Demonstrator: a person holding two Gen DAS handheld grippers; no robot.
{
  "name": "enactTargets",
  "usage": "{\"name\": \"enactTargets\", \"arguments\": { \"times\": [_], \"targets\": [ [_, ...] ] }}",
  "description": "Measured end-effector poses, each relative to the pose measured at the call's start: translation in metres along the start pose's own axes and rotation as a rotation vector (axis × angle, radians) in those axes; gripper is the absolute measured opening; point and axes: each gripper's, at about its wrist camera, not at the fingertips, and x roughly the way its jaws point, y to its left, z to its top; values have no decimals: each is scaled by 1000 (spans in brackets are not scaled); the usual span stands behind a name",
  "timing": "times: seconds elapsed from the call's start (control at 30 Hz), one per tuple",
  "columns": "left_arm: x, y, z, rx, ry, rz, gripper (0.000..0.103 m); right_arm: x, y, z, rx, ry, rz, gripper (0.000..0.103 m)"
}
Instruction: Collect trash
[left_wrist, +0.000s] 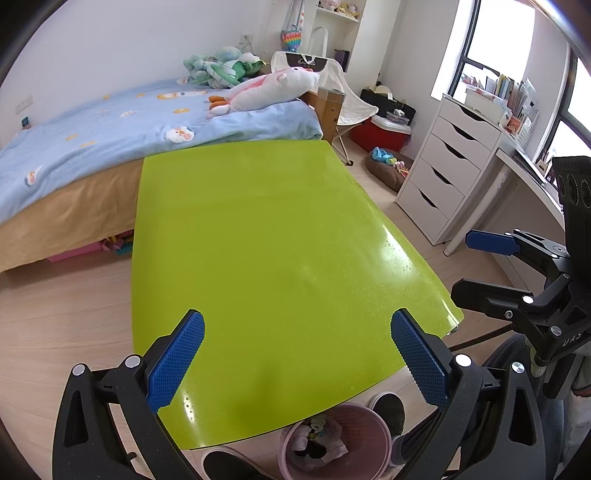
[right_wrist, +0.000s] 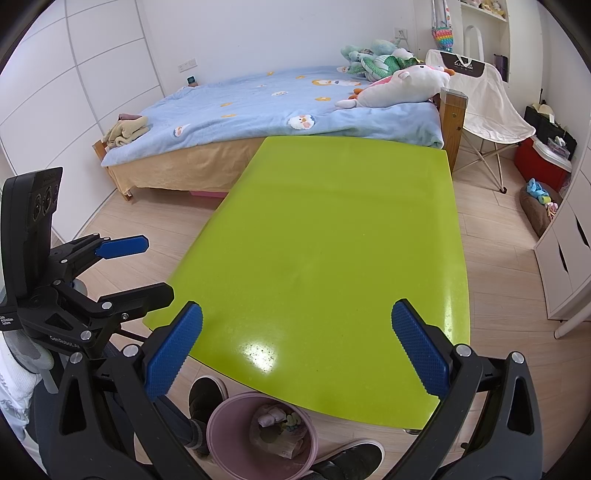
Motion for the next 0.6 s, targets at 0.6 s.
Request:
{"name": "enactTargets", "arguments": {
  "times": [0.6],
  "targets": [
    [5,0,-2,1,8,-8,97,-1,-2,5,0,3,-1,100]
  ]
}}
